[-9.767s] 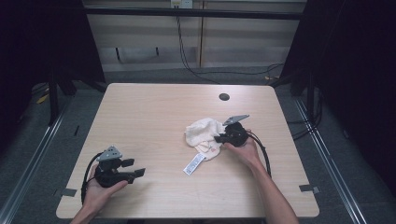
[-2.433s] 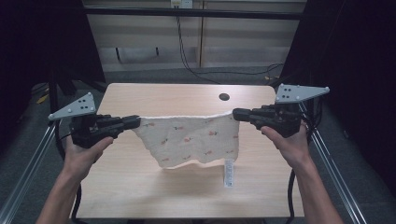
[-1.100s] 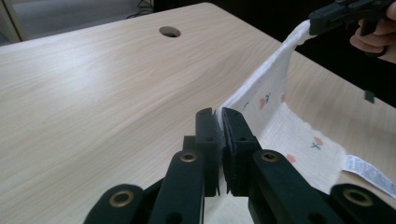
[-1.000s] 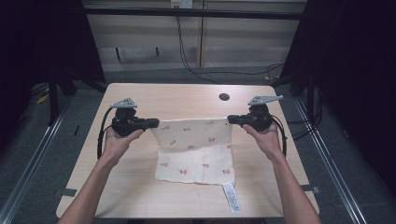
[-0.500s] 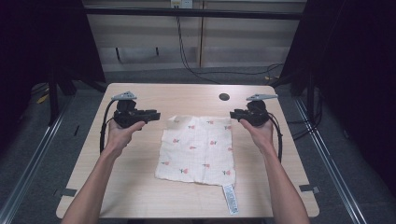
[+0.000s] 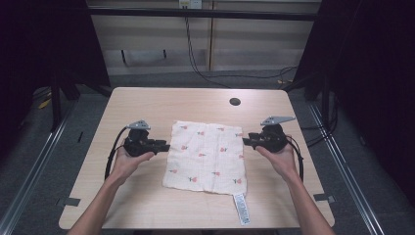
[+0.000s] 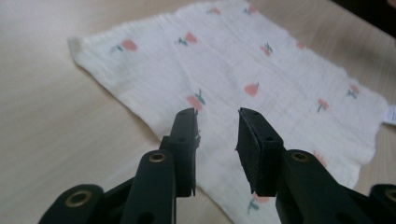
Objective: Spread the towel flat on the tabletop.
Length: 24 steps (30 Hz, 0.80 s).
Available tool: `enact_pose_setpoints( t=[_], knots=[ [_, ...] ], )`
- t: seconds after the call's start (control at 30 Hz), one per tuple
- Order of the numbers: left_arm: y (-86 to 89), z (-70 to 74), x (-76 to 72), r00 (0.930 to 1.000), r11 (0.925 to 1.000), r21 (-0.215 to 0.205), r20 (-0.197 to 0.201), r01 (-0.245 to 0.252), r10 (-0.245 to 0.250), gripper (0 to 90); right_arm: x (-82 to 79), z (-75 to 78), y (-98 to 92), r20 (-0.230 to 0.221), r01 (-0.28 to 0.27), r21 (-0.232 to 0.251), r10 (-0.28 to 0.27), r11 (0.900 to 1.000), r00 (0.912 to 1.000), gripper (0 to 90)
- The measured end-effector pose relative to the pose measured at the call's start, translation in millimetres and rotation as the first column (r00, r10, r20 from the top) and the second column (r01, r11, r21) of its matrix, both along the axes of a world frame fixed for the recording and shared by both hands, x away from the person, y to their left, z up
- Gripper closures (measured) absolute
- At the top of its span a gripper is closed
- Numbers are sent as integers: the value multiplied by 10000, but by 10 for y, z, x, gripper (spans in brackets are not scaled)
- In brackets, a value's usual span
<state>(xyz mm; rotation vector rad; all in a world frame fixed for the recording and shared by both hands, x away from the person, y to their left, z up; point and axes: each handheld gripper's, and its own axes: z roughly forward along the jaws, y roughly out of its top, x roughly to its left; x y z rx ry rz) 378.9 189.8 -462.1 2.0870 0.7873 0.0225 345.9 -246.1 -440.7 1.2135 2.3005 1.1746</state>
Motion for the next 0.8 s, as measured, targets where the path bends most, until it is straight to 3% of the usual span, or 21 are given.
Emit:
enact_pose_setpoints(
  t=[0.13, 0.17, 0.27, 0.3, 0.4, 0.43, 0.5, 0.57, 0.73, 0.8],
  knots=[
    [-57, -114, -67, 9991, 9987, 379, -250, 355, -345, 669, -219, -98, 56, -335, -411, -154, 405, 9990, 9986, 625],
    [-68, -139, -74, 9992, 9987, 373, -200, 360, -352, 668, -276, -124, 75, -372, -596, -27, 594, 9982, 9975, 625],
    [-102, -190, -83, 9988, 9982, 455, -323, 378, -364, 655, -373, -181, 118, -405, -715, -267, 704, 9971, 9967, 619],
    [-175, -255, -120, 9968, 9952, 712, -491, 672, -638, 635, -430, -256, 140, -567, -758, -249, 743, 9968, 9956, 607],
    [-294, -317, -211, 9927, 9877, 1113, -625, 1094, -1029, 555, -445, -390, 155, -972, -725, -270, 696, 9970, 9928, 568],
    [-325, -310, -243, 9928, 9836, 1372, -416, 1173, -1125, 549, -437, -436, 159, -1035, -687, -224, 661, 9974, 9924, 551],
    [-351, -307, -264, 9927, 9840, 1332, -393, 1186, -1144, 526, -422, -477, 168, -1113, -660, -444, 607, 9968, 9919, 540],
    [-355, -326, -264, 9930, 9820, 1490, -411, 1159, -1109, 512, -404, -488, 167, -1095, -561, -331, 522, 9979, 9926, 530],
    [-335, -340, -290, 9955, 9879, 1269, -428, 892, -844, 477, -368, -564, 199, -963, -453, -894, 366, 9950, 9947, 525],
    [-313, -344, -347, 9964, 9883, 1290, -358, 811, -771, 477, -369, -586, 209, -891, -362, -736, 296, 9966, 9956, 531]
  ],
)
